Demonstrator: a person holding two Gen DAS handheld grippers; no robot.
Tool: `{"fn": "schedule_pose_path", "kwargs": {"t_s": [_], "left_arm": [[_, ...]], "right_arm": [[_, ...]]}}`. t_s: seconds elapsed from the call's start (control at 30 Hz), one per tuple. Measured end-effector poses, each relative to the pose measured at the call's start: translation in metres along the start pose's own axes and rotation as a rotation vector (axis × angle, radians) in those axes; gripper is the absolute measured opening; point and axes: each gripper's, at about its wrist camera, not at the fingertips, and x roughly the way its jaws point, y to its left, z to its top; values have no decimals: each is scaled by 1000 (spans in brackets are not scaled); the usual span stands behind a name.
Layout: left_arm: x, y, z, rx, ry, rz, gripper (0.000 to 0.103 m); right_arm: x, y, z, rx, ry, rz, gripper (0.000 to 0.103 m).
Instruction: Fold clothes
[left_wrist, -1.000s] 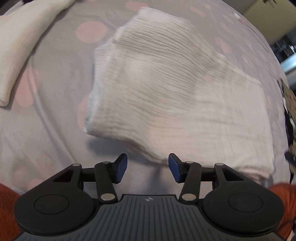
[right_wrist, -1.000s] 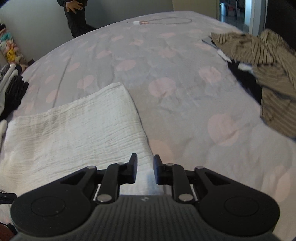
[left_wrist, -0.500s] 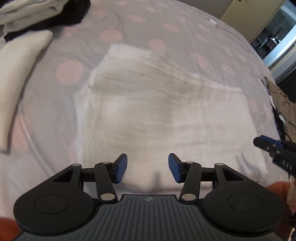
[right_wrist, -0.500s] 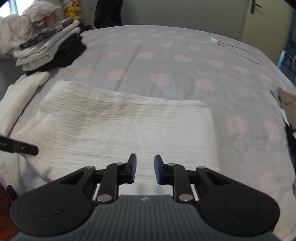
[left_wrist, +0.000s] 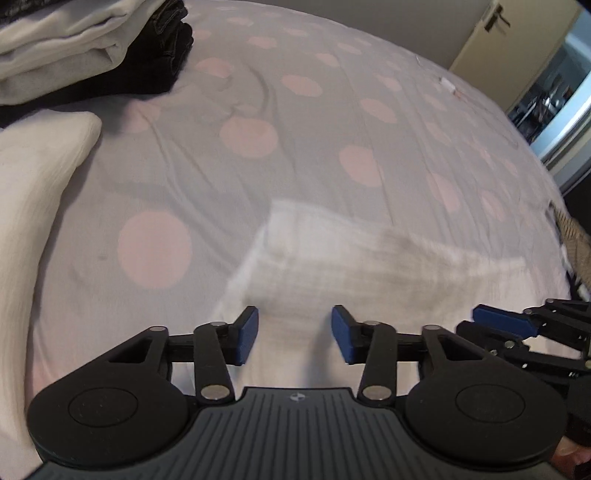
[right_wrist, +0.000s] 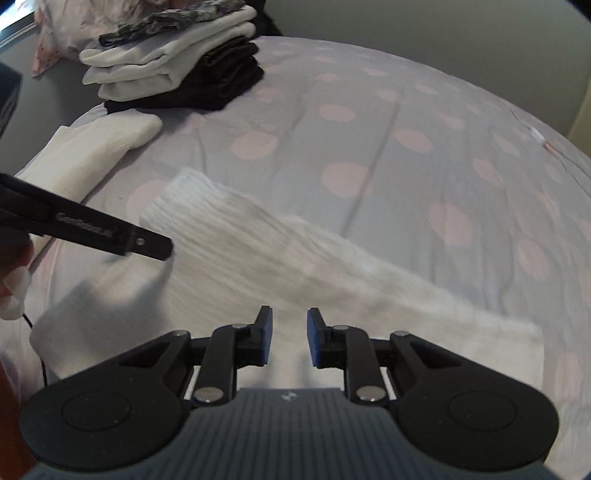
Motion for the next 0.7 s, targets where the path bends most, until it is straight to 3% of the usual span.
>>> {"fn": "schedule_pose_path", "kwargs": {"t_s": [0.23, 0.3, 0.47, 0.7], "left_arm": [[33, 30, 17, -36, 19, -58, 49], [38, 34, 16, -30, 24, -57, 53], [48, 39, 14, -16, 28, -58, 54], [51, 28, 14, 73, 19, -17, 56]], "right_arm": [[29, 12, 50, -36, -37, 97, 22], [42, 15, 56, -40, -27, 129, 22], [85, 18, 50, -38, 38, 141, 21], [123, 4, 38, 36, 60, 150, 18]]}}
